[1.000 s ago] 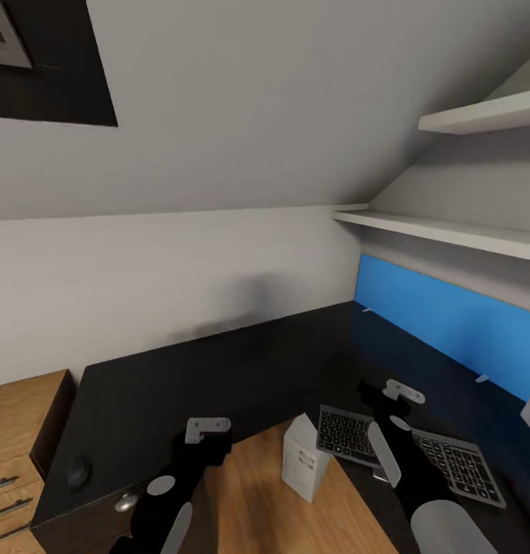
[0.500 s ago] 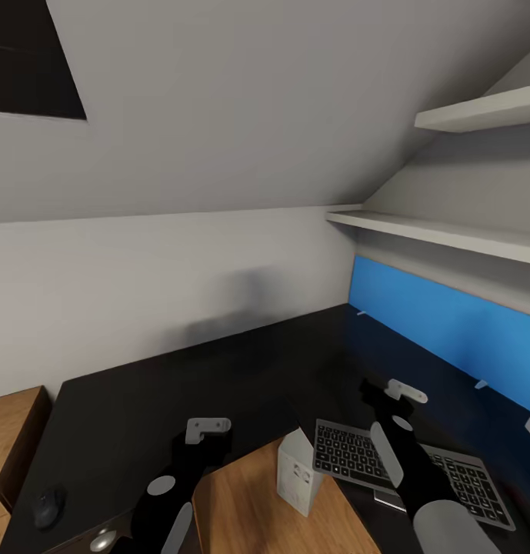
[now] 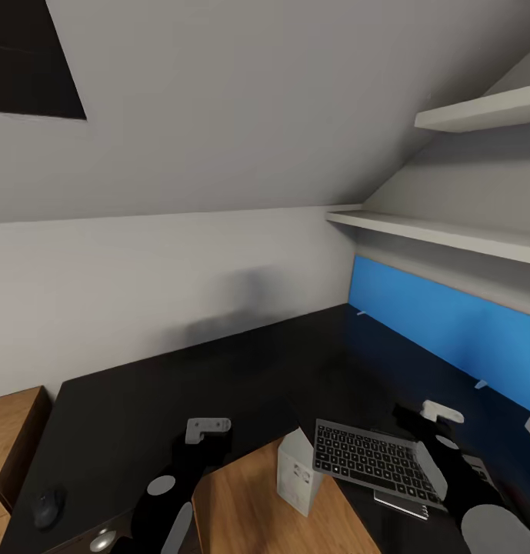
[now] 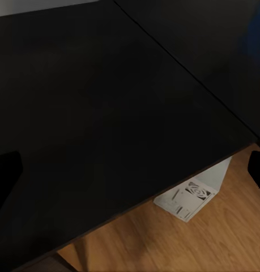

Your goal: In the bedroom, organize the workspace by keeping the computer under the desk, ensuring the monitor is on the desk, placing the keyboard on the desk next to the monitor, placing the mouse on the desk next to the keyboard, moving the folder from the swivel chair onto the desk next to the mouse, stacking the notebook on top of the folder with the pen on top of the notebook, and positioning the swivel chair next to the desk.

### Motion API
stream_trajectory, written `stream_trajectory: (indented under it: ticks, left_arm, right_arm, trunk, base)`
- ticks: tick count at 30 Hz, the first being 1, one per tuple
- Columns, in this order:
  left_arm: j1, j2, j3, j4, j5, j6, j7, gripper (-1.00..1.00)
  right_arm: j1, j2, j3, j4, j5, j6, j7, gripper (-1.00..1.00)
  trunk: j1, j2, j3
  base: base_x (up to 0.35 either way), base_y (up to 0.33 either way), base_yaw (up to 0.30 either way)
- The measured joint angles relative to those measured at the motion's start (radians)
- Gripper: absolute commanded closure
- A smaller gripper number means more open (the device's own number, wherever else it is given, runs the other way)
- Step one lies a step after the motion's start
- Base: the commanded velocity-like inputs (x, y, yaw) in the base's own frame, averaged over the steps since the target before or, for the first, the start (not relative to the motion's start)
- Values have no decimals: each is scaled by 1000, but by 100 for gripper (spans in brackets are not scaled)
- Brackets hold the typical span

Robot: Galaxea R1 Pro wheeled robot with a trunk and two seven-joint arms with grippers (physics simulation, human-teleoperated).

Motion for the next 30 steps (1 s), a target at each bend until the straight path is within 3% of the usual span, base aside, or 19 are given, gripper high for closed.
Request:
stream_trajectory:
  ticks: [1,2,8,15,22,30]
  left_arm:
    - [0,0,-17,-6,1,-1,0,-100]
    - [2,0,-31,-14,1,-1,0,-100]
    - [53,-1,-99,-85,2,-3,1,-100]
    - [70,-2,-119,-99,2,-4,3,-100]
    - [71,-2,-119,-99,2,-4,4,-100]
    - [71,-2,-119,-97,2,-2,5,-100]
  right_arm:
    - [-78,-39,-4,145,2,-11,33,-100]
    - [-99,-52,-5,186,2,-19,38,-100]
    - [-136,-83,-5,263,4,-35,41,-100]
    - [-153,-90,-9,273,3,-35,34,-100]
    - [-154,-90,-83,272,3,-34,33,-100]
    - [-154,-90,-118,271,3,-35,34,-100]
  trunk:
    - [0,0,0]
    - [0,0,0]
    - [4,-7,-3]
    - [31,-56,-25]
    - [57,-105,-47]
    - [88,-161,-72]
  base:
    - [0,0,0]
    - [0,0,0]
    - [0,0,0]
    - [0,0,0]
    - [0,0,0]
    - [0,0,0]
